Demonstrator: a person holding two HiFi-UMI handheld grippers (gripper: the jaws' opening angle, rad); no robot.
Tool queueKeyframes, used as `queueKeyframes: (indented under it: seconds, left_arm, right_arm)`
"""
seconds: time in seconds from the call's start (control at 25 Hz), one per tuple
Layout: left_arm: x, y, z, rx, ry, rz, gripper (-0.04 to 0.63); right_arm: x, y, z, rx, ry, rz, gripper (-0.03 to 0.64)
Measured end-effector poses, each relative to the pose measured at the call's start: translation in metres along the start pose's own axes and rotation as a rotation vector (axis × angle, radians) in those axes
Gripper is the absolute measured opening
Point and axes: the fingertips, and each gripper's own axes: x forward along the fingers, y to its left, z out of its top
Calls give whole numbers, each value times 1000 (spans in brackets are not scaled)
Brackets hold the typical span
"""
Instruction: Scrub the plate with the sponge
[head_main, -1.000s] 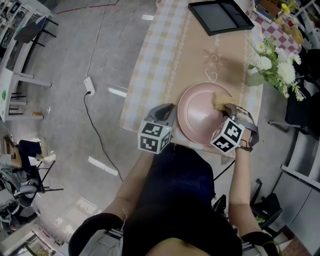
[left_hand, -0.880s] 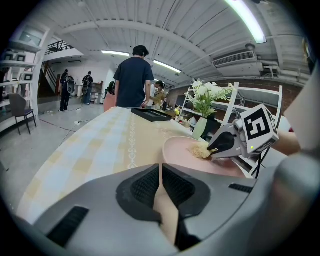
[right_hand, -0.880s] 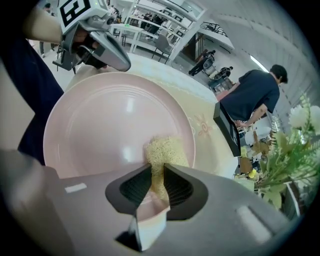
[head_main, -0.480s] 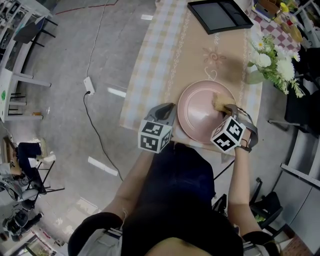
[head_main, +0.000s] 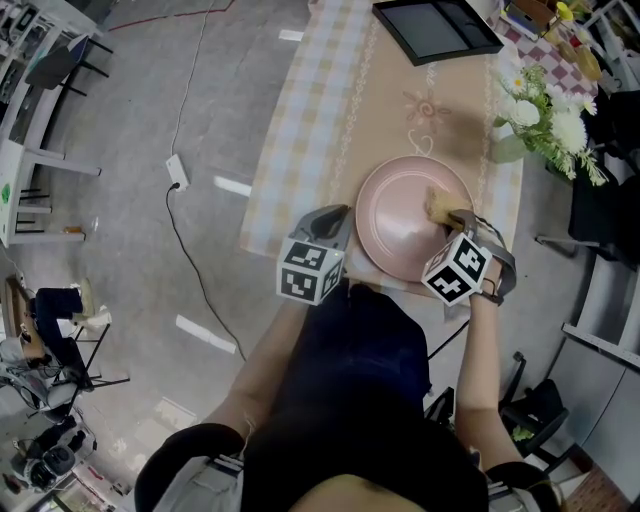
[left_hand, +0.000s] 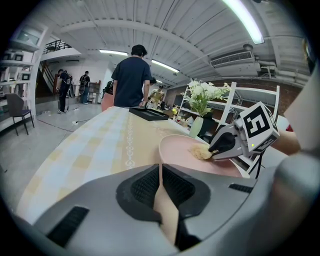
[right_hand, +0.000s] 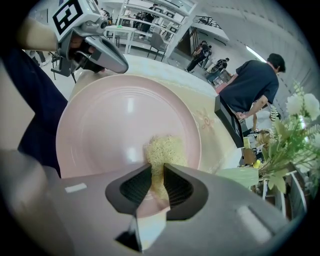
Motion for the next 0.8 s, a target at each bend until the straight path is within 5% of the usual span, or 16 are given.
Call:
queueKeyframes:
  seconds: [0.8]
  left_arm:
    - [-6,-4,2,20,-10,-2,26]
  right_arm:
    - [-16,26,-9,17,-7,70,77]
